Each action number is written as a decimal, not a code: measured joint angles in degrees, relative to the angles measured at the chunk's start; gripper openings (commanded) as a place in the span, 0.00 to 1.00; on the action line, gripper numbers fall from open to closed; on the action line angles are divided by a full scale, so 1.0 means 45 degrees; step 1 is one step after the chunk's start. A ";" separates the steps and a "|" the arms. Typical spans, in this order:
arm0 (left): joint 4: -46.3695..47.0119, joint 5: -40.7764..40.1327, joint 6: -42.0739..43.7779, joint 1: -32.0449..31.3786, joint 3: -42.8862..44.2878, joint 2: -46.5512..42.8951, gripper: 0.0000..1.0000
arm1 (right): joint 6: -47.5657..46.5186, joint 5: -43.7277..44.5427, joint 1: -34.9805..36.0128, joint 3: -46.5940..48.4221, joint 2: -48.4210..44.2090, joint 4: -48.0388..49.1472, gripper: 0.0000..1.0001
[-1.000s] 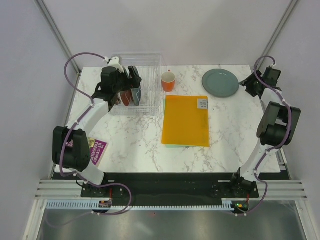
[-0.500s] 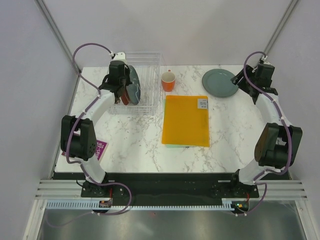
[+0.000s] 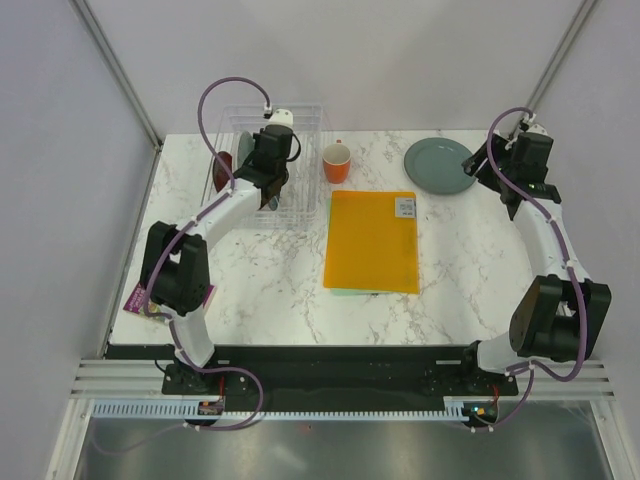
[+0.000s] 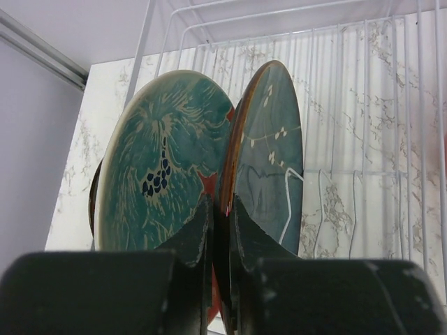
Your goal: Unload the plates from the dish rack
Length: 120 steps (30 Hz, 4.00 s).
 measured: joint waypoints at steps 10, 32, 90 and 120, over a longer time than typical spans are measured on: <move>0.0068 -0.0423 0.0170 -0.0262 0.0117 0.0180 0.02 | -0.0146 -0.0083 0.0024 -0.0165 -0.0573 -0.0175 0.70; -0.2778 -0.1734 0.1200 -0.0942 0.1870 0.0287 0.02 | -0.0141 -0.0636 0.0039 -0.0393 -0.0685 -0.0330 0.70; 0.1010 0.9636 -0.8184 -0.1729 -0.3240 -0.5192 0.02 | 0.4687 -0.8650 0.3356 -0.3789 0.0102 0.7839 0.00; 0.0228 0.2686 -0.3604 -0.1569 -0.4367 -0.8034 1.00 | 0.1438 -0.3055 -0.1049 0.3813 0.4881 0.1433 0.00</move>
